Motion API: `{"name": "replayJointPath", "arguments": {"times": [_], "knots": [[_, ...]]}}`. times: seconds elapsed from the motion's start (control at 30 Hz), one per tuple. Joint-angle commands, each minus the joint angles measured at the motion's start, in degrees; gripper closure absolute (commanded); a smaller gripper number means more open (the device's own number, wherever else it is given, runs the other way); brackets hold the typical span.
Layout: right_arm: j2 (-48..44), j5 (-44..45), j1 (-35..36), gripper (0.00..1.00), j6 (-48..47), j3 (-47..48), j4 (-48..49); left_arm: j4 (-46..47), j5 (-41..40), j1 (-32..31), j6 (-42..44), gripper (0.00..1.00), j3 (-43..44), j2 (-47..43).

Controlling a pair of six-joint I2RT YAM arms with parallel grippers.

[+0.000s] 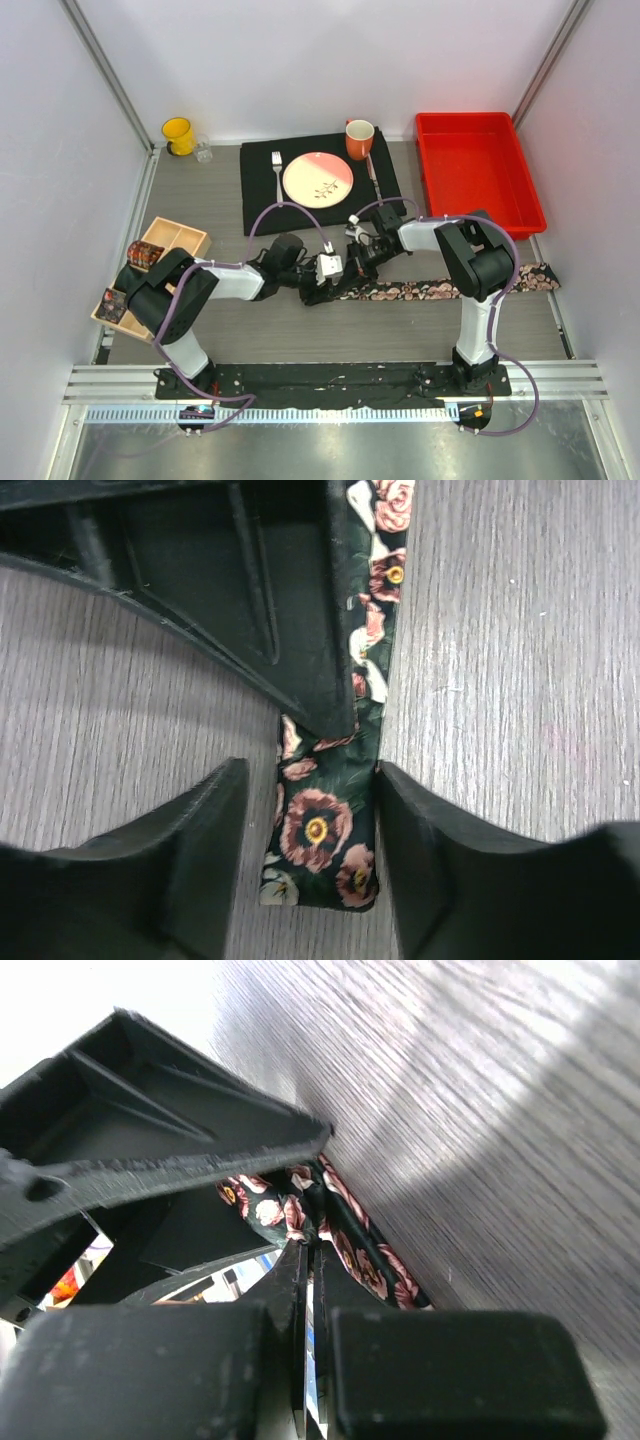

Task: Roll the ties
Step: Roll the tie at the center of the board.

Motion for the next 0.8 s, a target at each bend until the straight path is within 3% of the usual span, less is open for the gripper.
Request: {"name": "replayJointPath", "arguments": {"times": [0.0, 0.13, 0.3, 0.5, 0.57, 0.6, 0.7, 0.77], "knots": [[-1.7, -1.1, 0.3, 0.99, -1.4, 2.4, -1.3, -2.0, -0.2, -1.1, -1.4, 0.49, -0.3, 1.7], [-1.1, 3.0, 0.2, 0.99, -3.3, 3.5, -4.9, -2.3, -0.6, -1.2, -2.1, 0.63, -1.1, 1.1], [0.2, 4.0, 0.2, 0.86, -4.1, 4.9, -8.6, -2.8, -1.6, -1.3, -2.7, 0.70, -1.1, 1.5], [0.5, 2.5, 0.2, 0.80, -2.9, 5.6, -8.6, -3.4, -2.3, -1.4, -3.1, 0.74, -0.6, 1.7], [0.5, 2.0, 0.2, 0.87, -3.3, 5.6, -8.7, -3.3, -2.5, -1.6, -3.4, 0.73, -0.6, 1.7], [0.5, 2.4, 0.2, 0.99, -3.5, 5.5, -8.9, -3.3, -2.5, -1.6, -4.5, 0.65, -0.6, 1.4], [1.7, 3.1, -0.3, 0.99, -5.5, 5.4, -9.9, -1.8, -0.1, -1.0, -8.4, 0.38, -1.4, -0.5], [3.2, 3.9, -0.7, 0.99, -6.7, 5.4, -10.5, 3.0, 0.8, -0.6, -10.1, 0.32, -4.4, -1.4]]}}
